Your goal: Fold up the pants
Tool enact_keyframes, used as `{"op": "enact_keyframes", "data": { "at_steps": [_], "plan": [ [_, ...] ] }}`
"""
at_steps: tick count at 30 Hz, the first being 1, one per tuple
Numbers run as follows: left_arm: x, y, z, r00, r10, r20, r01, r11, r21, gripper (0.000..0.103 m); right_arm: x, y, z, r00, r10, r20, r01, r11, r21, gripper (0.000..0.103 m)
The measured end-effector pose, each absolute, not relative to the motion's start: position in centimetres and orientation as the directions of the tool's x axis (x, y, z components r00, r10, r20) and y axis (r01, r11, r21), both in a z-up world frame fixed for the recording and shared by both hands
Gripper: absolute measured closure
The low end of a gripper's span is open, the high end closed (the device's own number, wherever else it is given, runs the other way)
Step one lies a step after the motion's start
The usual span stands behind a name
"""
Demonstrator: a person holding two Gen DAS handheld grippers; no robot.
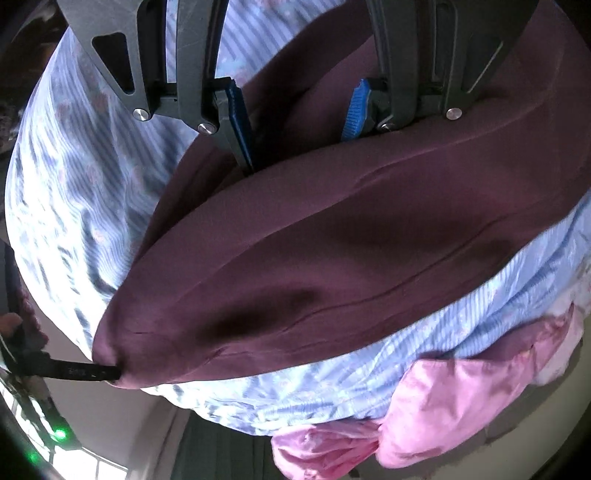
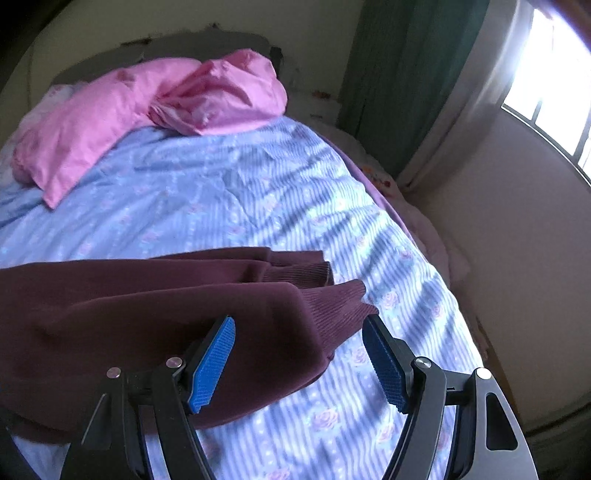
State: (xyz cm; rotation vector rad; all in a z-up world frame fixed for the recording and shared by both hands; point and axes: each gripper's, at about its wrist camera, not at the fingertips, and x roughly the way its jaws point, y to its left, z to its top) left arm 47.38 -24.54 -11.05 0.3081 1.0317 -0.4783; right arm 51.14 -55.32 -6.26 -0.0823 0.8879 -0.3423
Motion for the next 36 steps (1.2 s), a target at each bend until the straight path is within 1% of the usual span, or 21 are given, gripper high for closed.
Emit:
{"op": "enact_keyframes", "data": {
  "at_steps": [2, 4, 6, 7, 8, 9, 10, 11, 12, 13, 14, 16, 22, 25, 28, 30, 32, 33, 34, 35, 36],
  "plan": [
    [47.2, -25.3, -11.1, 0.416, -0.241, -0.877, 0.551, 0.834, 0.032, 0.057, 51.7, -55.7, -6.8, 0.575, -0.322, -0.752, 0.253, 0.944, -0.211, 0.031],
    [47.0, -25.9, -11.4, 0.408, -0.243, -0.880, 0.577, 0.815, 0.042, 0.051, 52.2, -55.9, -7.1, 0.572, -0.306, -0.761, 0.244, 0.949, -0.199, 0.031],
    [47.1, -26.6, -11.8, 0.410, -0.225, -0.884, 0.586, 0.807, 0.067, 0.051, 52.8, -56.3, -7.3, 0.567, -0.301, -0.767, 0.244, 0.950, -0.193, 0.031],
    [47.3, -26.9, -11.9, 0.416, -0.217, -0.883, 0.584, 0.808, 0.076, 0.058, 53.2, -56.5, -7.5, 0.564, -0.292, -0.773, 0.242, 0.953, -0.183, 0.031],
    [47.5, -26.9, -12.0, 0.418, -0.216, -0.882, 0.582, 0.809, 0.078, 0.070, 53.6, -56.7, -7.7, 0.558, -0.287, -0.779, 0.244, 0.954, -0.177, 0.031],
    [47.7, -26.9, -12.1, 0.416, -0.222, -0.882, 0.583, 0.809, 0.072, 0.074, 54.0, -57.0, -8.0, 0.551, -0.280, -0.786, 0.246, 0.955, -0.168, 0.032],
    [48.0, -26.9, -12.1, 0.409, -0.232, -0.883, 0.585, 0.809, 0.058, 0.084, 54.2, -57.1, -8.2, 0.547, -0.278, -0.790, 0.248, 0.955, -0.164, 0.035],
    [48.0, -26.7, -11.8, 0.398, -0.260, -0.880, 0.597, 0.801, 0.033, 0.097, 54.5, -57.2, -8.5, 0.543, -0.274, -0.794, 0.250, 0.955, -0.159, 0.041],
    [47.9, -26.7, -11.3, 0.383, -0.288, -0.878, 0.610, 0.792, 0.006, 0.097, 54.7, -57.3, -8.7, 0.542, -0.267, -0.797, 0.245, 0.957, -0.154, 0.064],
    [47.6, -26.7, -10.9, 0.391, -0.284, -0.875, 0.619, 0.785, 0.022, 0.097, 54.9, -57.2, -8.9, 0.541, -0.248, -0.804, 0.234, 0.962, -0.139, 0.074],
    [47.0, -26.9, -10.3, 0.404, -0.283, -0.870, 0.644, 0.764, 0.050, 0.098, 54.9, -57.0, -8.8, 0.545, -0.246, -0.802, 0.237, 0.962, -0.134, 0.074],
    [46.2, -26.9, -9.7, 0.392, -0.295, -0.871, 0.670, 0.741, 0.050, 0.098, 54.9, -56.5, -8.4, 0.559, -0.263, -0.786, 0.234, 0.960, -0.155, 0.081],
    [45.1, -27.0, -8.8, 0.319, -0.341, -0.885, 0.693, 0.721, -0.028, 0.098, 54.4, -55.4, -6.0, 0.623, -0.366, -0.692, 0.254, 0.931, -0.263, 0.083],
    [44.4, -27.9, -10.1, 0.312, -0.296, -0.903, 0.709, 0.705, 0.014, 0.098, 54.7, -54.9, -5.7, 0.620, -0.444, -0.647, 0.265, 0.894, -0.360, 0.083],
    [44.2, -28.2, -11.6, 0.292, -0.277, -0.915, 0.699, 0.716, 0.007, 0.098, 55.5, -54.4, -6.9, 0.594, -0.499, -0.631, 0.260, 0.861, -0.437, 0.083],
    [44.3, -28.5, -12.4, 0.299, -0.255, -0.919, 0.701, 0.713, 0.030, 0.097, 56.1, -54.5, -8.2, 0.562, -0.503, -0.657, 0.249, 0.860, -0.445, 0.083],
    [44.3, -28.7, -13.0, 0.306, -0.240, -0.921, 0.692, 0.721, 0.043, 0.096, 56.9, -54.6, -9.8, 0.521, -0.515, -0.681, 0.226, 0.852, -0.472, 0.079],
    [44.2, -28.8, -13.2, 0.317, -0.232, -0.919, 0.692, 0.720, 0.057, 0.095, 57.0, -54.4, -10.2, 0.519, -0.528, -0.673, 0.219, 0.842, -0.492, 0.073],
    [44.0, -29.0, -13.3, 0.335, -0.222, -0.916, 0.694, 0.715, 0.080, 0.093, 57.0, -54.2, -10.5, 0.524, -0.548, -0.652, 0.217, 0.826, -0.520, 0.056],
    [43.7, -29.2, -13.3, 0.350, -0.217, -0.911, 0.695, 0.712, 0.098, 0.084, 56.9, -54.1, -10.5, 0.525, -0.583, -0.620, 0.231, 0.799, -0.556, 0.047],
    [43.4, -29.4, -13.2, 0.349, -0.225, -0.910, 0.695, 0.713, 0.090, 0.076, 56.7, -54.1, -10.4, 0.523, -0.611, -0.594, 0.245, 0.775, -0.583, 0.033]
  ]
}}
